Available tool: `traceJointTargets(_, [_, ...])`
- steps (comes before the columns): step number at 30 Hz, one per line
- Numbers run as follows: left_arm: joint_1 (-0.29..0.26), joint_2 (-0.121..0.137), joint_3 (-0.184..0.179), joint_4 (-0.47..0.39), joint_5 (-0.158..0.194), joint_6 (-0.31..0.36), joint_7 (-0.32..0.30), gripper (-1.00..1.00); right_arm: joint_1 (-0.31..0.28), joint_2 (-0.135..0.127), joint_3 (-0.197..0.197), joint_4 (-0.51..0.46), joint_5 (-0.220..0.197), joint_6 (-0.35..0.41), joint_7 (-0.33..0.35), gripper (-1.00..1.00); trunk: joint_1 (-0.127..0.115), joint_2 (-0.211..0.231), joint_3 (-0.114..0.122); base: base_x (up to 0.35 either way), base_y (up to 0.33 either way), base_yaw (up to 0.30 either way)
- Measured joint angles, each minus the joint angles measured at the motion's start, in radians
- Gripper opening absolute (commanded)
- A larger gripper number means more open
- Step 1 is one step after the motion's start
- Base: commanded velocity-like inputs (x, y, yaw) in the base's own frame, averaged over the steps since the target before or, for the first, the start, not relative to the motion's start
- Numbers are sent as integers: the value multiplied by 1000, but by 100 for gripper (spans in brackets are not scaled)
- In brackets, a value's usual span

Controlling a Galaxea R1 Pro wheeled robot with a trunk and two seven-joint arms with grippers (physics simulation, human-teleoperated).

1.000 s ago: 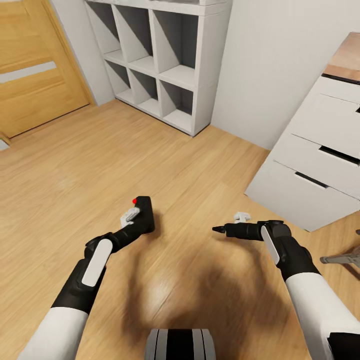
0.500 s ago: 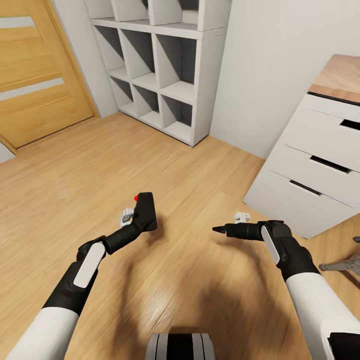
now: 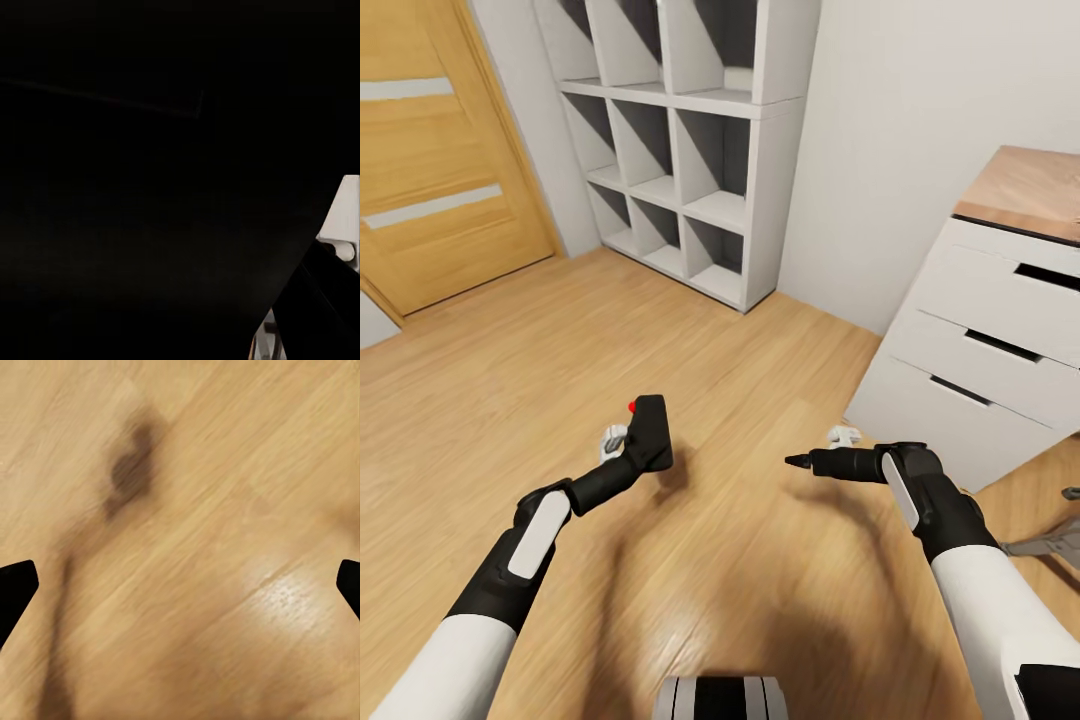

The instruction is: Attach the digital camera to the camera tripod in the bedroom.

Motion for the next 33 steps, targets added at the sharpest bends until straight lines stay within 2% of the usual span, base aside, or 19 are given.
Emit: traceJointTargets(33, [0, -3, -1, 29, 3, -15, 11, -100, 0, 0, 1, 2, 1, -2, -3, 100, -15, 8, 128, 0, 0, 0])
